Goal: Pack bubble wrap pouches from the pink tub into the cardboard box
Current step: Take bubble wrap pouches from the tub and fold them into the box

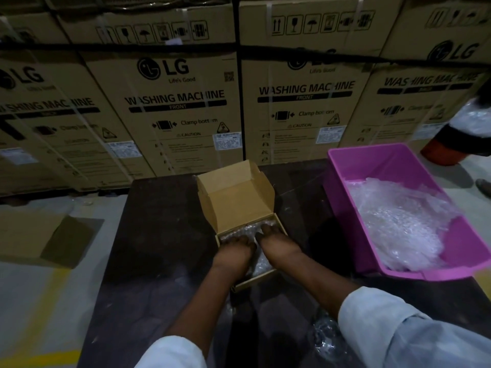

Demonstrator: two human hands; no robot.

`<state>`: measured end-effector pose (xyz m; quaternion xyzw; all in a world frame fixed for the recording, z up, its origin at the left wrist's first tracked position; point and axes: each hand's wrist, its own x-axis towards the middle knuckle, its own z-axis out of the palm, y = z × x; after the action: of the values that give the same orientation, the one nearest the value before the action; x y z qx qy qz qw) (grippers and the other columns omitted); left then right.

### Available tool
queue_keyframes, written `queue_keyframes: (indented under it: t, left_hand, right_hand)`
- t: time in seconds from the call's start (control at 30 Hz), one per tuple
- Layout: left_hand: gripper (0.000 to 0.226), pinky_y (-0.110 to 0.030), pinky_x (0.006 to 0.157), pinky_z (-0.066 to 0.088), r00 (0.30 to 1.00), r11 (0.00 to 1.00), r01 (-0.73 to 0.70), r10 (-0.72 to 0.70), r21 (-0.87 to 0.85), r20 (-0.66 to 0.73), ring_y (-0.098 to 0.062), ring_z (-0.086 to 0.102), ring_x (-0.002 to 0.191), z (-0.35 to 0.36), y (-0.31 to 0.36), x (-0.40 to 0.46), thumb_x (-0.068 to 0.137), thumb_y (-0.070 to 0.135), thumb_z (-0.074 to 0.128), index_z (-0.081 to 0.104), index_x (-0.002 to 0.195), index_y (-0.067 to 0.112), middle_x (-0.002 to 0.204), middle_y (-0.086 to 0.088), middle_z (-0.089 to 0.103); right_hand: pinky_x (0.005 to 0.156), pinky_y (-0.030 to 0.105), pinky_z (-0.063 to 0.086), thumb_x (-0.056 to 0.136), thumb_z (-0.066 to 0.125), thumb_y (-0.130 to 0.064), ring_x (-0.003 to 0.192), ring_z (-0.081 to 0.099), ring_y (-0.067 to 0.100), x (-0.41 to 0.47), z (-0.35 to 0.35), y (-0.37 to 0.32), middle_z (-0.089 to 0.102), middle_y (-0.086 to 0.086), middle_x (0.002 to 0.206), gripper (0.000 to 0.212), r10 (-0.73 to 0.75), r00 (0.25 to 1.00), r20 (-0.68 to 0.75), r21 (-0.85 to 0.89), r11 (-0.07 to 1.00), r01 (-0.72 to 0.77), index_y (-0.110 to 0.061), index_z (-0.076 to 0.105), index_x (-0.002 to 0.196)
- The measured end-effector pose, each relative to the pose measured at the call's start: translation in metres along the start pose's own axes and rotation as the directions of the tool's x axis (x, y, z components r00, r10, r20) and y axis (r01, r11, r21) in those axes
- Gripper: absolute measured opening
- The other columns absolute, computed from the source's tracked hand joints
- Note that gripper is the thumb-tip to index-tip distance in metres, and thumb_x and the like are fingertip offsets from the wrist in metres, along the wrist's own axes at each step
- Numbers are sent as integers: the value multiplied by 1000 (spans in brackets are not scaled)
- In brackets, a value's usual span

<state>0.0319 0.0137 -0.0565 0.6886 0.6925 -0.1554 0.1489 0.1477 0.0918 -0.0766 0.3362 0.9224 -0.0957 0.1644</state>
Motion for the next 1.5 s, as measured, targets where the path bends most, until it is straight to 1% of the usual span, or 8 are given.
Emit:
queue_keyframes:
  t: [0.13, 0.3, 0.5, 0.77, 0.97, 1.23, 1.37, 1.5]
  left_hand:
    - [84, -40, 101, 38, 1000, 1000, 5, -5, -4, 27, -35, 41, 128, 3, -1, 2, 84, 31, 68, 21, 150, 10, 145, -17, 34]
    - [67, -36, 93, 43, 1000, 997, -26, 26, -67, -7, -31, 53, 115, -3, -2, 2, 85, 45, 62, 42, 138, 10, 132, -14, 51]
    - [56, -38, 93, 44, 998, 997, 58, -59, -51, -23, -31, 50, 120, 0, 5, 4, 89, 17, 59, 40, 141, 11, 139, -15, 44]
    - [71, -50, 107, 33, 994, 996, 37, -45, 76, 96, -41, 31, 136, 6, 1, 10, 94, 20, 54, 15, 152, 11, 156, -17, 16]
    - [90, -47, 110, 30, 985, 991, -63, 43, 119, 168, -38, 31, 137, 1, -7, 18, 83, 26, 69, 14, 152, 10, 154, -18, 19]
    - [57, -47, 116, 23, 980, 992, -95, 78, 85, 180, -36, 23, 142, -12, -8, 24, 98, 24, 47, 27, 149, 8, 157, -16, 21]
    - [36, -43, 97, 41, 988, 984, -129, 116, 124, 104, -36, 51, 120, -16, -2, 25, 101, 22, 36, 53, 128, 4, 131, -19, 54]
    - [52, -45, 97, 43, 989, 995, -81, 72, 63, 129, -36, 51, 121, -3, 3, 21, 94, 17, 52, 36, 143, 6, 138, -19, 47]
  right_hand:
    - [113, 46, 29, 93, 44, -5, 139, 22, 44, 5, 0, -2, 14, 22, 155, 57, -19, 999, 47, -36, 999, 21, -15, 30, 147]
    - [109, 46, 35, 93, 46, -5, 138, 26, 42, 2, -8, -1, 15, 18, 155, 55, -30, 996, 81, 6, 1000, 30, -18, 35, 145]
    - [101, 45, 42, 97, 36, -10, 125, 43, 38, 3, -12, 3, 38, 17, 139, 37, -68, 997, 26, -1, 998, 68, -11, 48, 132]
    - [112, 46, 32, 87, 56, -2, 140, 23, 42, 11, 4, 0, 14, 16, 155, 69, -24, 990, 142, -34, 999, 29, -14, 26, 148]
    - [112, 46, 31, 82, 64, -8, 135, 29, 42, 13, 14, -3, 20, 19, 149, 78, 16, 985, 173, -64, 998, -5, -10, 22, 148]
    - [110, 45, 33, 84, 64, -16, 127, 37, 41, 5, 17, -9, 29, 23, 141, 72, 102, 978, 180, -102, 991, -84, -6, 28, 145]
    - [110, 44, 35, 85, 64, -9, 132, 35, 39, 8, 13, -3, 28, 18, 145, 75, 116, 976, 184, -51, 993, -108, -11, 25, 149]
    - [109, 46, 36, 87, 60, -6, 136, 31, 41, 8, 14, 5, 25, 18, 149, 68, 101, 983, 153, -55, 994, -94, -12, 29, 147]
